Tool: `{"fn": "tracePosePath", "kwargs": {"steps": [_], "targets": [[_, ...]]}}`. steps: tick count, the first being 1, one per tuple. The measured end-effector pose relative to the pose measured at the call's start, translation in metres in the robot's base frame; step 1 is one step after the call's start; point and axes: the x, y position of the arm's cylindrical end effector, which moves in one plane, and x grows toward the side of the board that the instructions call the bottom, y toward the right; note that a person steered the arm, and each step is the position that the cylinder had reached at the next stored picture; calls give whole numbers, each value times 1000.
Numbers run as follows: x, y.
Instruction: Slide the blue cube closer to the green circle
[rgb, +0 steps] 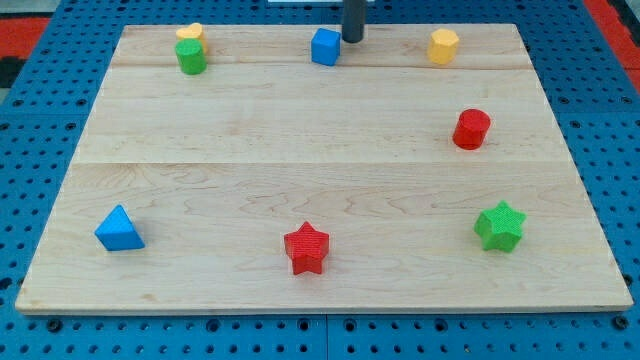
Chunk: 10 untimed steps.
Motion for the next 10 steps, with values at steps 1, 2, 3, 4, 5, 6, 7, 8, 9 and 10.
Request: {"fn": "tracePosePath", "kwargs": {"steps": [1,2,3,4,5,6,7,8,9,10], "targets": [[19,-7],[41,-7],[52,-7],[52,-9],[52,-21],[51,-51],[51,-77],[51,-99],[51,-119],[51,-132]]}}
